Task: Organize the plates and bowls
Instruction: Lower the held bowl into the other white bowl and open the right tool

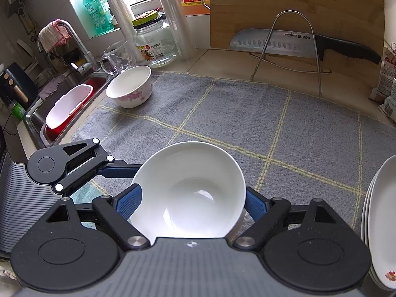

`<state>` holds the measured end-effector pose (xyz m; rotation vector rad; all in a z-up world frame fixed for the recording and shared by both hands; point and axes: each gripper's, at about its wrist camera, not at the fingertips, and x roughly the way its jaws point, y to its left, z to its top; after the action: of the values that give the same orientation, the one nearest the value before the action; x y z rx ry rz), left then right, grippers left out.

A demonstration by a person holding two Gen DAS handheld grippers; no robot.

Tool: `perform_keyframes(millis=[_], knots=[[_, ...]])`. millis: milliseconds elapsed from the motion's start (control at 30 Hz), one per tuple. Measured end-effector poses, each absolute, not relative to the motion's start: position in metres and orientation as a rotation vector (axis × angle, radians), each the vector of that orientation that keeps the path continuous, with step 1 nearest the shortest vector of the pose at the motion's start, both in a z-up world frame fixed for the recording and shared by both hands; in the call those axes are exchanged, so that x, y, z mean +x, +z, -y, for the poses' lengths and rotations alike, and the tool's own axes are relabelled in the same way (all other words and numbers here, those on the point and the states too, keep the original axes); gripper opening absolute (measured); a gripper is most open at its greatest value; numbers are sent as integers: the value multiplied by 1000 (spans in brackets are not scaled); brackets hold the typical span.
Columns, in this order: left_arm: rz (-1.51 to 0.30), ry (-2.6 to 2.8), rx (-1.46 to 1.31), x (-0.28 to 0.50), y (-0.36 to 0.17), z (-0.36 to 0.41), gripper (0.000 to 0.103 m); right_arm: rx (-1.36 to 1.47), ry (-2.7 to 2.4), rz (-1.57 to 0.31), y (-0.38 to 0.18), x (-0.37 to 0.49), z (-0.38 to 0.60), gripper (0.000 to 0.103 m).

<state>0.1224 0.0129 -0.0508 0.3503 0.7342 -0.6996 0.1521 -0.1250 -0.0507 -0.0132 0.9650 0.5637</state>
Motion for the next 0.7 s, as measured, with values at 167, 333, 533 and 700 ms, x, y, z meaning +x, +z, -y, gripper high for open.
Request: perform_keyframes(millis=[167,333,533,700], knots=[[-746,-704,342,124,-51,-12,85,-22,559,-968,-52,152,124,91],[-749,-705,340,124,-51,-13,85,-24,558,-968,-52,152,123,91],[-753,-710,346,126,-51,-13,85,-25,557,-968,-53,151,123,91],[-755,-713,348,126,-50,-12,85,-29,553,-967,-54,151,123,91]])
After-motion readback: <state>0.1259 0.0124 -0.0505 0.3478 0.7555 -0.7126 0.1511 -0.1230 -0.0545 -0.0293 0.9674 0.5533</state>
